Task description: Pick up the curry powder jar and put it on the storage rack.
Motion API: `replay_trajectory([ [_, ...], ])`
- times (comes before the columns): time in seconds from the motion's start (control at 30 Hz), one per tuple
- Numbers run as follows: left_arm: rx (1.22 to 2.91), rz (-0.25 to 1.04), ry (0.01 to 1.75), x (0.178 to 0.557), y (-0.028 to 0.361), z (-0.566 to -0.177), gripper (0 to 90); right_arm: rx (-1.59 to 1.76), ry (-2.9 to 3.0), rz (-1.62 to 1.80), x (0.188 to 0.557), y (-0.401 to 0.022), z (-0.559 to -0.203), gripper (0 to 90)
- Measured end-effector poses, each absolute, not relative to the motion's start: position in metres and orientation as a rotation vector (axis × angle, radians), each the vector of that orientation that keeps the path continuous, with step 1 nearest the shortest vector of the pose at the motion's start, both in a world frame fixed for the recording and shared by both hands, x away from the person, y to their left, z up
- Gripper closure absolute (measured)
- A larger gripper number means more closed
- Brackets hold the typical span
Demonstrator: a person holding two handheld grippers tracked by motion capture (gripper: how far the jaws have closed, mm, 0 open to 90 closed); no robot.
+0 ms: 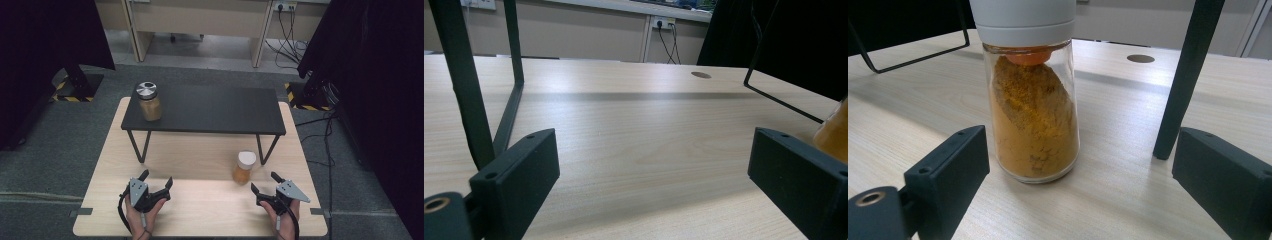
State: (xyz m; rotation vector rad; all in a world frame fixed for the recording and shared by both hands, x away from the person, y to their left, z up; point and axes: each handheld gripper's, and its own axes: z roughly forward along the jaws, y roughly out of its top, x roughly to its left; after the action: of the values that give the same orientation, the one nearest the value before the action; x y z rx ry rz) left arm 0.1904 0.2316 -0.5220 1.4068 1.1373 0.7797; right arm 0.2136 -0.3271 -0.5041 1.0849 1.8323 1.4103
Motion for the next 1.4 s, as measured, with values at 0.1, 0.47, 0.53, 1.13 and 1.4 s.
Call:
replay_trajectory([
  [0.1, 1.405, 0.777, 1.142, 0.191, 0.232, -0.522, 5.4, 1.076, 1.836, 1.406, 0.213, -0.327, -0.504, 8.2],
  [0.47, 1.408, 0.773, 1.142, 0.191, 0.232, -0.521, 5.2, 1.072, 1.832, 1.422, 0.213, -0.329, -0.505, 8.0],
  [0.53, 1.407, 0.773, 1.143, 0.191, 0.232, -0.521, 5.2, 1.074, 1.827, 1.431, 0.213, -0.33, -0.506, 7.1],
  [1.13, 1.409, 0.775, 1.14, 0.191, 0.232, -0.521, 5.1, 0.955, 1.805, 1.512, 0.226, -0.319, -0.484, 6.2],
  [1.4, 1.412, 0.775, 1.138, 0.191, 0.231, -0.521, 5.1, 0.922, 1.821, 1.525, 0.24, -0.31, -0.479, 6.2],
])
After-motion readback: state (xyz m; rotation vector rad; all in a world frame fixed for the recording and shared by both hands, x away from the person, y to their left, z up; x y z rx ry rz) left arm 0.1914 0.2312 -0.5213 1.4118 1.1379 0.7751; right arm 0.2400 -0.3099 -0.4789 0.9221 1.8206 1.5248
